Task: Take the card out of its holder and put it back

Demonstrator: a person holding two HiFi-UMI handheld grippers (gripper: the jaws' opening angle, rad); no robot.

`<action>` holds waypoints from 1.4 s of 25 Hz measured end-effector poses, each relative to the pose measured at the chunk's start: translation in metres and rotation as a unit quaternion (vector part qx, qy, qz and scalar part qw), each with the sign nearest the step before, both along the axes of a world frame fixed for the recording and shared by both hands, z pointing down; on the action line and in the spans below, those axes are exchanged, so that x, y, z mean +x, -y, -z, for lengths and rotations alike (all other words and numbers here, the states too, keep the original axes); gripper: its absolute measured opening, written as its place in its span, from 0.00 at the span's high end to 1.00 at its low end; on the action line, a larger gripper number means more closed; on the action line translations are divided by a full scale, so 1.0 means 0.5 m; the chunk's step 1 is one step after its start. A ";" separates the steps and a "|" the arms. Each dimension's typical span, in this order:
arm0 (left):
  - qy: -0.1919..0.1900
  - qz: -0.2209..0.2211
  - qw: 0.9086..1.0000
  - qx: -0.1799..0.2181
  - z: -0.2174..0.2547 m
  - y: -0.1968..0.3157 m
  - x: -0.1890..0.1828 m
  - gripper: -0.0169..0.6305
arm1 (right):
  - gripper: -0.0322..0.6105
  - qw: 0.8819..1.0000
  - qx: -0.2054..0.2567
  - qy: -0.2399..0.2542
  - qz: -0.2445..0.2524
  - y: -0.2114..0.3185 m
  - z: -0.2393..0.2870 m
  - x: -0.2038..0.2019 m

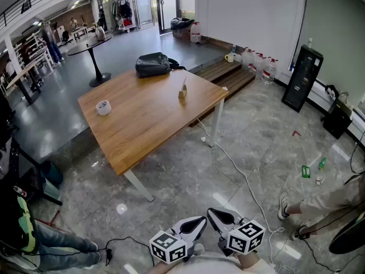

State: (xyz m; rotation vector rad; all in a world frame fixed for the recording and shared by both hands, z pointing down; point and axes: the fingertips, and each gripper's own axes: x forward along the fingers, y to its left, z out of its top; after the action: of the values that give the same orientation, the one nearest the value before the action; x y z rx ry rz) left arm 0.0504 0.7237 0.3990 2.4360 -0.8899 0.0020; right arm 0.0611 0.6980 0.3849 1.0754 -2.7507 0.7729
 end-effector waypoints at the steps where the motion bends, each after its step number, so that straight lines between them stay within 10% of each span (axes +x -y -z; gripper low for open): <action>1: 0.000 0.002 1.000 0.001 0.000 0.007 0.004 0.96 | 0.95 1.000 0.000 0.001 -0.002 0.007 0.000 0.008; 21: 0.008 0.013 1.000 0.000 -0.035 0.174 0.050 0.96 | 0.95 1.000 -0.028 0.009 -0.005 0.195 -0.058 0.071; 35: 0.011 0.003 1.000 0.005 -0.010 0.656 -0.062 0.96 | 0.95 0.999 -0.001 0.003 -0.036 0.660 -0.014 -0.027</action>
State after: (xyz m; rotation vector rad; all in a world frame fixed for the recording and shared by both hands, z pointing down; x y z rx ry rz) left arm 0.0193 0.3959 0.4042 2.4475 -0.9088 0.0228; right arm 0.0475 0.3680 0.3920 1.1786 -2.7303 0.7889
